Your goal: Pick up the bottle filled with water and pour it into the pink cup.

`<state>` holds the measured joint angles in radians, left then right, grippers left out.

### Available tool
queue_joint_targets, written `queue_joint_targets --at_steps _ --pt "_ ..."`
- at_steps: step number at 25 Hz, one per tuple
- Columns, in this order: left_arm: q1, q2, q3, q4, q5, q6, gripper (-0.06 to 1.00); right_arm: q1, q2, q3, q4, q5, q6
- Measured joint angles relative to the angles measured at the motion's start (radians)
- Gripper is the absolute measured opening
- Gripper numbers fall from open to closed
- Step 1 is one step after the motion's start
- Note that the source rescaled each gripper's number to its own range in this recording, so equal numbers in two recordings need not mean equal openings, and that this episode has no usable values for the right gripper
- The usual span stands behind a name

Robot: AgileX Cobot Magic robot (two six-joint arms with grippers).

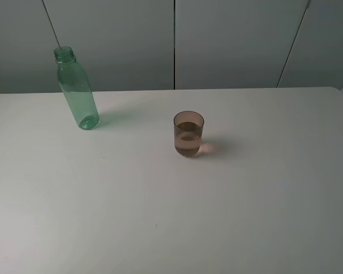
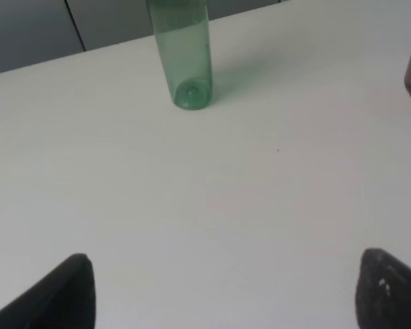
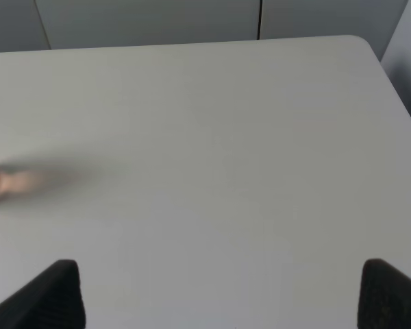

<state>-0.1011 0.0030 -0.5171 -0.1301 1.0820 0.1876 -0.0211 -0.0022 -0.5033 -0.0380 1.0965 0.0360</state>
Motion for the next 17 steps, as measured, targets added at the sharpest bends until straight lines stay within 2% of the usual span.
queue_joint_targets --at_steps 17 --pt "0.000 -0.003 0.000 0.004 0.002 -0.002 0.91 0.000 0.000 0.000 0.000 0.000 0.000"
